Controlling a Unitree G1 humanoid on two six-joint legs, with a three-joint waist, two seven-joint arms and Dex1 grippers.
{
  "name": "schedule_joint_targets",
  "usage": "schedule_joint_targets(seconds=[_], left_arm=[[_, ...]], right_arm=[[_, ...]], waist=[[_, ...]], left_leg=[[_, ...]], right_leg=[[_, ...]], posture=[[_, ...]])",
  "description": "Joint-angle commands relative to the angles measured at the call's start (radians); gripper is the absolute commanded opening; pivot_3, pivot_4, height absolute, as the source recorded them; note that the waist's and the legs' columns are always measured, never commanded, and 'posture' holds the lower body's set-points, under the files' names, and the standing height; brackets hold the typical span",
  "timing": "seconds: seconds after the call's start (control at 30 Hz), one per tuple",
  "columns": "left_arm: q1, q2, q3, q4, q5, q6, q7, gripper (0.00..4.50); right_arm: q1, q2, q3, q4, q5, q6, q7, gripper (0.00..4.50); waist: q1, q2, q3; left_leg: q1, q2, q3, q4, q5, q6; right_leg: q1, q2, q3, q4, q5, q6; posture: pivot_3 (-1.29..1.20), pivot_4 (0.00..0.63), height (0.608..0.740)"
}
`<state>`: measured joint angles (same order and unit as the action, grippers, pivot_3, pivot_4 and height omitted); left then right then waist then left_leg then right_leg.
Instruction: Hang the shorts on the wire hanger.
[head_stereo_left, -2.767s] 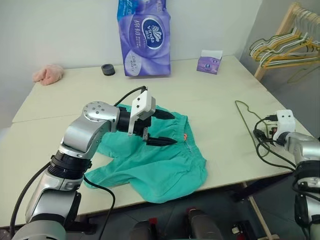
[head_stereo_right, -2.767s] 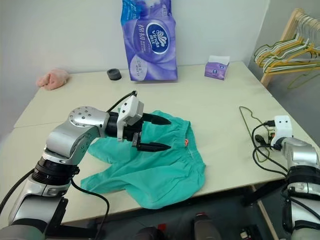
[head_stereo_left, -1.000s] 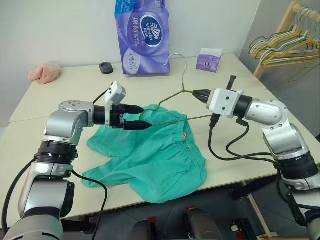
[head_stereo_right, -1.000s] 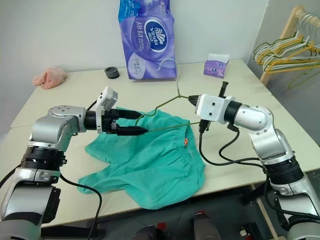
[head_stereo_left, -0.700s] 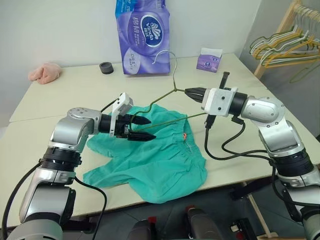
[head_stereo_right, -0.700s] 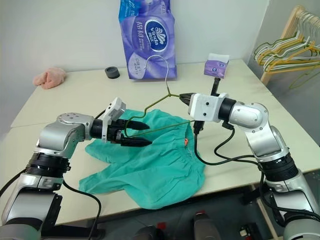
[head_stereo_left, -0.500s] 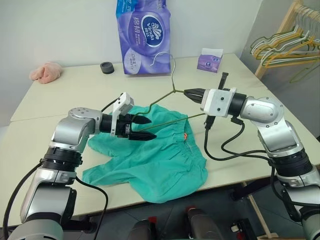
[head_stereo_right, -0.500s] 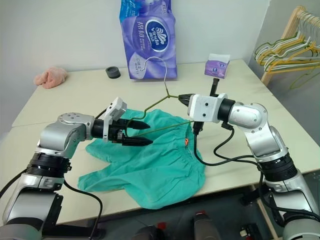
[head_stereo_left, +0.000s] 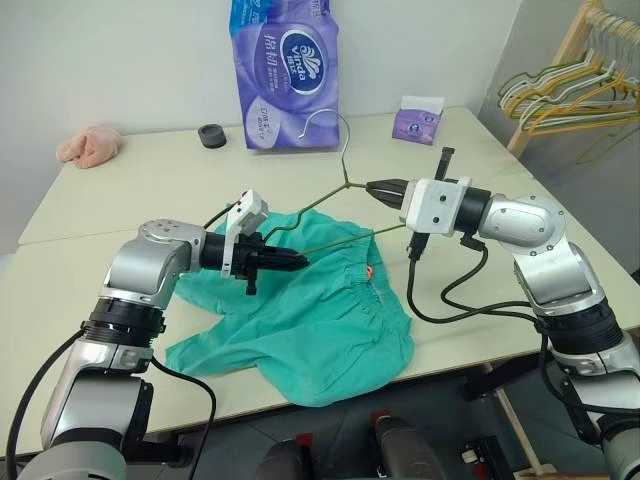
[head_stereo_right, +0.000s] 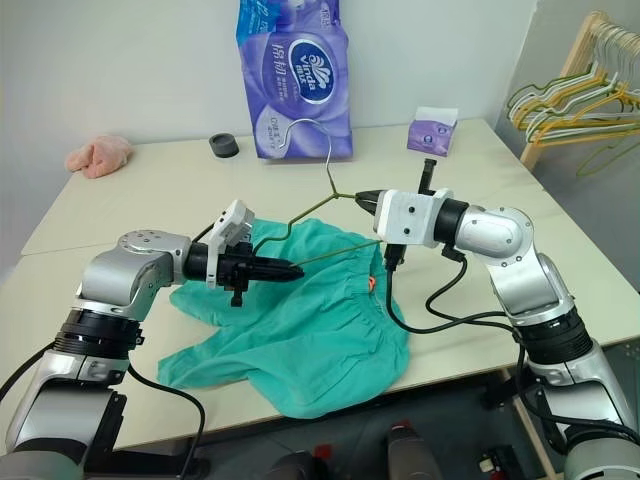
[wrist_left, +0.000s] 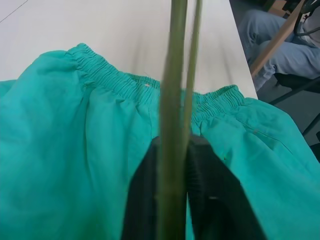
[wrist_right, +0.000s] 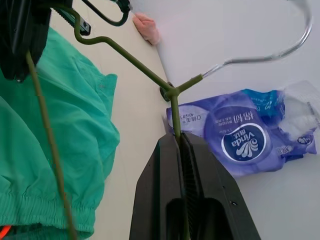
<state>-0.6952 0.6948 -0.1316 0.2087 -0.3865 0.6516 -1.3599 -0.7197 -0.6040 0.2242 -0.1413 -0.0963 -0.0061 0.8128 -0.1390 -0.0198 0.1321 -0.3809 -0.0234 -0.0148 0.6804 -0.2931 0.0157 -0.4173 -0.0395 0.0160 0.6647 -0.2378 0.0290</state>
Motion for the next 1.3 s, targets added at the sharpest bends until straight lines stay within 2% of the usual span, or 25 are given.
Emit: schedule_joint_targets(seconds=[0.03,0.13,0.3,0.37,0.5,0.7,1.03,1.13,1.3], left_arm=[[0.001,0.006,0.012,-0.034,-0.011,0.005,0.007,0.01],[0.011,0.012,0.012,-0.044,-0.005,0.002,0.011,0.00],[0.019,0.024,0.012,-0.046,0.032,-0.031,0.055,0.00],[0.019,0.032,0.014,-0.045,0.045,-0.043,0.067,0.00],[0.032,0.089,-0.029,-0.075,0.146,-0.189,0.058,0.00],[0.013,0.110,-0.052,-0.106,0.206,-0.304,0.041,0.00],[0.017,0.124,-0.055,-0.177,0.213,-0.303,0.008,0.00],[0.022,0.126,-0.053,-0.187,0.211,-0.298,0.008,0.00],[0.024,0.123,-0.053,-0.210,0.203,-0.285,0.010,0.00]], right_arm=[[0.014,0.009,0.001,-0.078,0.024,-0.004,0.020,0.00],[0.027,0.020,-0.009,-0.092,0.020,0.010,0.006,0.77],[0.052,-0.022,-0.072,-0.141,0.072,0.142,0.049,2.42],[0.067,-0.054,-0.117,-0.168,0.129,0.275,0.070,3.11],[0.074,-0.143,-0.167,-0.236,0.285,0.629,0.154,4.41],[0.081,-0.199,-0.098,-0.238,0.329,0.778,0.187,4.41],[0.022,-0.129,0.043,-0.114,0.321,0.786,0.205,4.41],[0.006,-0.114,0.048,-0.090,0.336,0.802,0.213,3.83],[-0.003,-0.104,0.049,-0.061,0.346,0.797,0.230,2.15]], waist=[[-0.001,0.000,0.000],[-0.001,0.000,0.000],[0.001,0.000,0.000],[0.005,0.000,0.000],[0.004,0.000,0.000],[0.001,0.000,0.000],[0.001,0.000,0.000],[0.002,0.000,0.000],[0.004,0.000,0.000]], left_leg=[[0.000,0.000,0.000,0.000,0.000,0.000],[0.000,0.000,0.000,0.000,0.000,0.000],[0.000,0.000,0.000,0.000,0.000,0.000],[0.000,0.000,0.000,0.000,0.000,0.000],[-0.001,0.000,0.000,0.000,0.000,0.000],[-0.001,0.000,0.000,0.000,0.000,0.000],[-0.002,0.000,0.000,0.000,0.000,0.000],[-0.002,0.000,0.000,0.000,0.000,0.000],[-0.002,0.000,0.000,0.000,0.000,0.000]], right_leg=[[0.000,0.000,0.000,0.000,0.000,0.000],[0.000,0.000,0.000,0.000,0.000,0.000],[-0.001,0.000,0.000,0.001,0.000,0.000],[-0.001,0.000,0.000,0.000,0.000,-0.001],[-0.001,-0.001,0.000,0.000,0.000,-0.001],[-0.001,0.000,0.000,0.000,0.001,-0.001],[-0.002,0.000,0.000,0.000,0.001,-0.001],[-0.002,0.000,0.000,0.000,0.001,-0.001],[-0.002,0.000,0.000,0.000,0.001,-0.001]], posture=[[-0.19,0.108,0.740],[-0.18,0.108,0.740],[-0.18,0.110,0.740],[-0.19,0.110,0.740],[-0.20,0.112,0.740],[-0.19,0.110,0.740],[-0.17,0.103,0.740],[-0.16,0.101,0.740],[-0.15,0.099,0.740]])
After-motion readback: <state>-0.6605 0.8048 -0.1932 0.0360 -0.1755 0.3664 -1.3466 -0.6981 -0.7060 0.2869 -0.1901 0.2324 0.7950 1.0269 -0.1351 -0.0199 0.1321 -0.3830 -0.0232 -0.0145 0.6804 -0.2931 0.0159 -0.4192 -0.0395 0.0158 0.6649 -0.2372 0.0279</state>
